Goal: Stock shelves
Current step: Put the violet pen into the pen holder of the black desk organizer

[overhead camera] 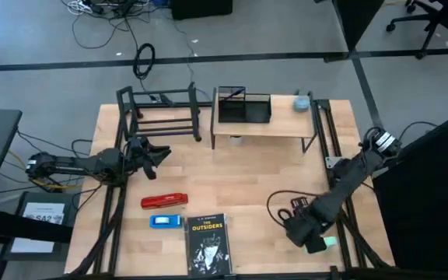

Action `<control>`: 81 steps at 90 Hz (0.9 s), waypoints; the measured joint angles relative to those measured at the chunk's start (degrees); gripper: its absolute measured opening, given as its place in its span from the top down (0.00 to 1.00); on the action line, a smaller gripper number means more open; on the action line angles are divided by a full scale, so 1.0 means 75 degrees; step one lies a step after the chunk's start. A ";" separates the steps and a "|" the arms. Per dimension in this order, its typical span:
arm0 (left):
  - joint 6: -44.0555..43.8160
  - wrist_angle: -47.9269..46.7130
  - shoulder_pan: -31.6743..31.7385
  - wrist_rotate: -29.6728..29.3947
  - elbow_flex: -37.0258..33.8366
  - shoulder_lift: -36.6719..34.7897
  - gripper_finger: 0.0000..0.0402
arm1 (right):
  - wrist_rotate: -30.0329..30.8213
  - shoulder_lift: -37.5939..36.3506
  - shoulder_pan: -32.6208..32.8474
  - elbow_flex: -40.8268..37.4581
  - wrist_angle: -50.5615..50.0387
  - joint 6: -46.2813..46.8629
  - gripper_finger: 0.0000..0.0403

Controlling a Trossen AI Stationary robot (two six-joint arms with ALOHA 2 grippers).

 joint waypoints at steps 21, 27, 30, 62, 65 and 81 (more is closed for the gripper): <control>0.0000 0.0000 0.0002 0.0000 0.0000 0.0003 0.81 | 0.0792 0.0003 0.0508 -0.0950 0.0313 0.0623 0.58; 0.0000 0.0002 0.0002 0.0000 0.0000 0.0000 0.81 | 0.0863 0.0003 0.0562 -0.1235 0.0702 0.0531 0.61; 0.0000 0.0003 0.0002 0.0000 0.0000 0.0000 0.81 | 0.0863 -0.0011 0.0592 -0.1356 0.0931 0.0403 0.61; 0.0000 0.0015 -0.0001 -0.0049 0.0000 0.0003 0.81 | 0.0923 -0.0079 0.0512 -0.1931 0.1731 -0.0177 0.84; 0.0000 0.0017 -0.0001 -0.0050 0.0000 0.0002 0.81 | 0.0909 -0.0079 0.0476 -0.1931 0.1740 -0.0183 0.88; 0.0000 0.0015 -0.0001 -0.0052 0.0000 0.0003 0.81 | 0.0865 -0.0069 0.0046 -0.1840 0.1638 -0.0044 0.97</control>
